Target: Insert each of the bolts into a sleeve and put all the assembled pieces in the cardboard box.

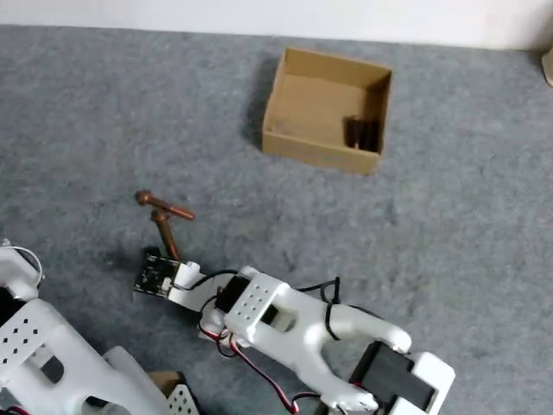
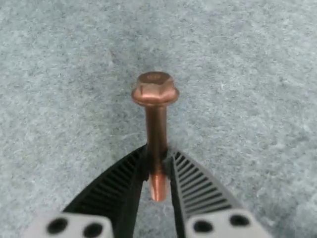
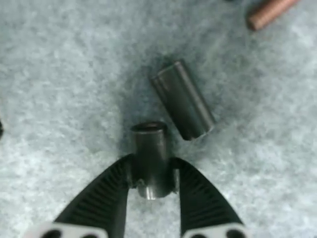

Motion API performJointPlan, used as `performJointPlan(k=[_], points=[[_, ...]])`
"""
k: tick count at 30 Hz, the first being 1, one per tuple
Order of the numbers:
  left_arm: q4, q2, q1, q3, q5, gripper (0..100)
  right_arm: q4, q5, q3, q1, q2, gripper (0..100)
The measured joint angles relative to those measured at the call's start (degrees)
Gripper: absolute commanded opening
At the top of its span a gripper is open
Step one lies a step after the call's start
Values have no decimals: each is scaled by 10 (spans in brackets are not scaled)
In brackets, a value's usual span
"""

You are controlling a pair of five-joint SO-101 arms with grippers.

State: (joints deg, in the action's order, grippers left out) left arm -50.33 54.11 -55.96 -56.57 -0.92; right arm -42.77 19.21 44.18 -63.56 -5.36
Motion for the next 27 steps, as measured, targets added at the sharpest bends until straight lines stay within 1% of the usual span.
performJointPlan(k=[4, 7, 10, 13, 16, 18, 20, 23, 27], points=[[0, 0, 0, 0, 0, 7, 0, 0, 55, 27, -109, 5], [0, 0, 32, -10, -1, 9, 0, 0, 112, 51, -223, 5], [-1, 0, 108, -24, -1, 10, 0, 0, 161, 82, -337, 5], [-1, 0, 205, -25, 0, 10, 0, 0, 201, 119, -447, 5], [-1, 0, 308, -16, -5, 7, 0, 0, 241, 136, -548, 5], [-2, 0, 374, 8, -40, 7, 0, 0, 266, 141, -616, 5], [-2, 0, 425, 36, -111, 7, 0, -11, 289, 144, -687, 5], [-24, 0, 466, 79, -192, 7, -1, -37, 318, 156, -791, 5], [-67, 9, 527, 120, -225, 7, -1, -47, 360, 187, -909, 5]])
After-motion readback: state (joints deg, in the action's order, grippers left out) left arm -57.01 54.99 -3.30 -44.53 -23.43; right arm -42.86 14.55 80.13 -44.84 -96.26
